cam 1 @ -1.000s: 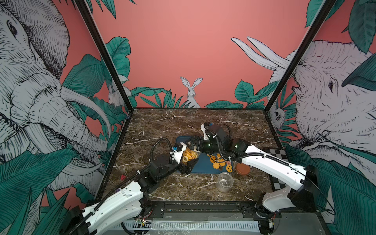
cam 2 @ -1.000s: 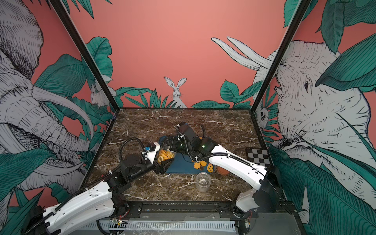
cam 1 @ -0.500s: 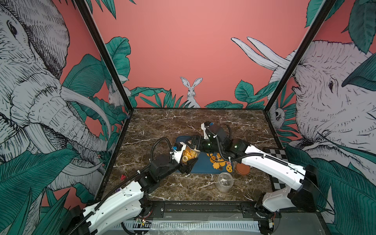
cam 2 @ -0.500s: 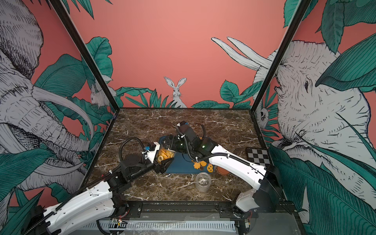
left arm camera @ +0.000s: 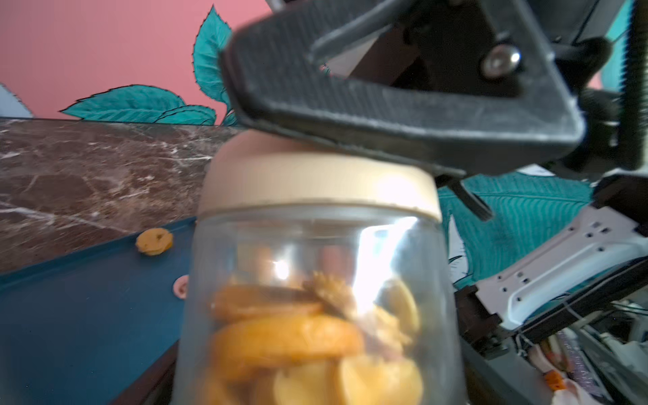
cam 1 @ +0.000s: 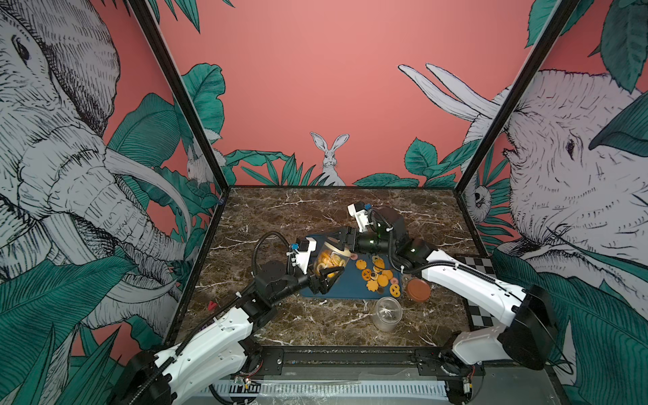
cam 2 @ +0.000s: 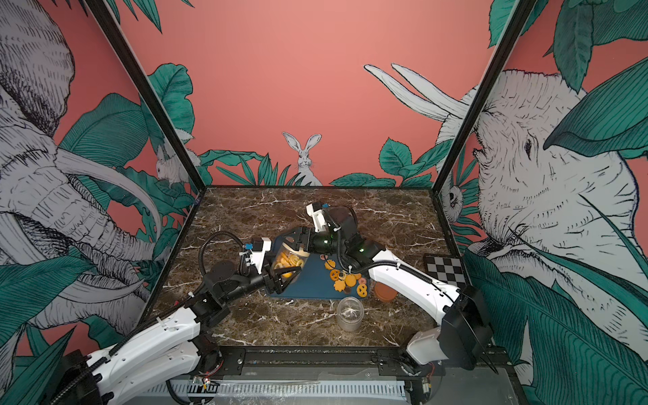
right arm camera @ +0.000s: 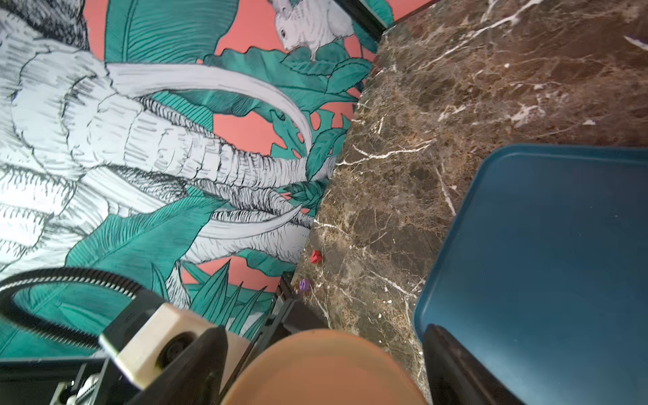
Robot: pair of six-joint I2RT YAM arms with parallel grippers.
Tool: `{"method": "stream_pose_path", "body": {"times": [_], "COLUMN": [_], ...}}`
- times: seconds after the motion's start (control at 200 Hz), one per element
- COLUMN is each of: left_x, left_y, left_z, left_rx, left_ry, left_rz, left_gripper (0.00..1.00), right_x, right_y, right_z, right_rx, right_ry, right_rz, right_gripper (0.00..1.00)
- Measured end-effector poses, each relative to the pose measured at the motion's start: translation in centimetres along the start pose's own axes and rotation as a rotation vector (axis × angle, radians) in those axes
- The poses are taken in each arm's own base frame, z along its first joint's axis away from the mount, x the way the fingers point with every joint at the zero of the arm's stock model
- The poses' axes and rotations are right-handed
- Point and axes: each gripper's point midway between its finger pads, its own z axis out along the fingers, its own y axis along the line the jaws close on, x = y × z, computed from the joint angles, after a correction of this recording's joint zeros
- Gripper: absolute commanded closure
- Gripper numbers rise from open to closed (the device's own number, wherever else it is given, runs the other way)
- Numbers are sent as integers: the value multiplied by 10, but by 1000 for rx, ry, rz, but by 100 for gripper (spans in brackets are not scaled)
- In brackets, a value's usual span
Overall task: Pour the cookies out of the jar
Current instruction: Unscrew the lid from the jar.
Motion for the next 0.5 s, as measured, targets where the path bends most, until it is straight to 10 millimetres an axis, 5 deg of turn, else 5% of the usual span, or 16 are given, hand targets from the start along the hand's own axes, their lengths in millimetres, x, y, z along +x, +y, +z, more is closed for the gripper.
{"method": "stream_pose_path", "body": {"times": [0.24, 0.4, 0.465, 0.5], "left_x": [-28, -32, -32, -32], "left_y": [-42, -56, -58, -58], "left_z": [-3, -6, -7, -7], "left_rx": [244, 336, 356, 359], "left_ry": [-67, -61, -55, -50], "left_rz": [-66, -88, -94, -94], "left_gripper": [100, 100, 100, 100], "right_x": [-6, 0, 1, 1], "right_y": [53, 68, 70, 69], "right_z": [-31, -44, -46, -47], "right_rx": [-148, -226, -237, -236], "right_ry": [-16, 9, 17, 22], "right_rz": [-209, -274, -287, -285], "right_gripper": [100, 100, 48, 29]}}
